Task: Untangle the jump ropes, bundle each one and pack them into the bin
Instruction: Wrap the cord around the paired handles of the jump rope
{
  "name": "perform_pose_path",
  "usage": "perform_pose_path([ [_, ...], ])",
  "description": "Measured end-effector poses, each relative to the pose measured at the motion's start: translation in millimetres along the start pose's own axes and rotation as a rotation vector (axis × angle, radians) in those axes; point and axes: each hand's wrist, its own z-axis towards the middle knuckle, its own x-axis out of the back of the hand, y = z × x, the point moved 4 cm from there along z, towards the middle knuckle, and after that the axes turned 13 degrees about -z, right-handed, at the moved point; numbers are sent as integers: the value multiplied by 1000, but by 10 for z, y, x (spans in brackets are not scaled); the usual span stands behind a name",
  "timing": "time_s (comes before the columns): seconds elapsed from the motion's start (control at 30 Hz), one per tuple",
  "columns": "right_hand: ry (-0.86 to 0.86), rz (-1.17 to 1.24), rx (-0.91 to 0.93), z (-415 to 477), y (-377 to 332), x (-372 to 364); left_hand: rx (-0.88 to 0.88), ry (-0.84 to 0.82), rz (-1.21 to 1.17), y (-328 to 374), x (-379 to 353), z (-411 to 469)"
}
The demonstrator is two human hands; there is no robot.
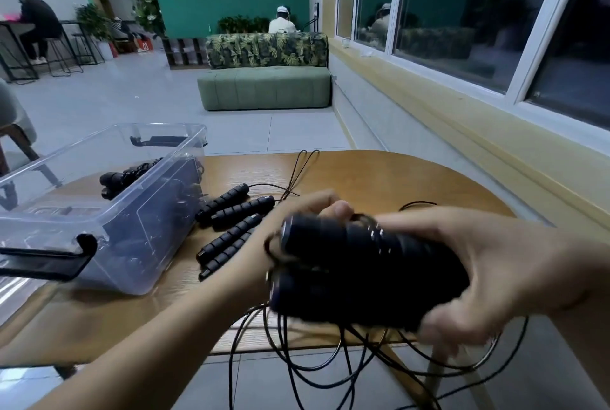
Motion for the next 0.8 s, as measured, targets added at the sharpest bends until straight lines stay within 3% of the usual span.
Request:
perform_pose_path([
  [0.07,94,122,45,-2,-5,79,47,-17,63,-99,-85,-56],
  [0.17,441,140,-5,0,88,268,20,-76,-14,56,-332,-132],
  [0.27,705,118,-94,28,198,361,-31,-102,83,125,-417,-126],
  [0.53,937,-178,-311,40,537,522,-15,-107,279,102,-262,-75],
  [0.67,890,-333,-419,70,720,566,-97,-59,495,206,-123,-48],
  [0.8,538,-339,-436,102,796,475,-167,21,427,342,72,-73],
])
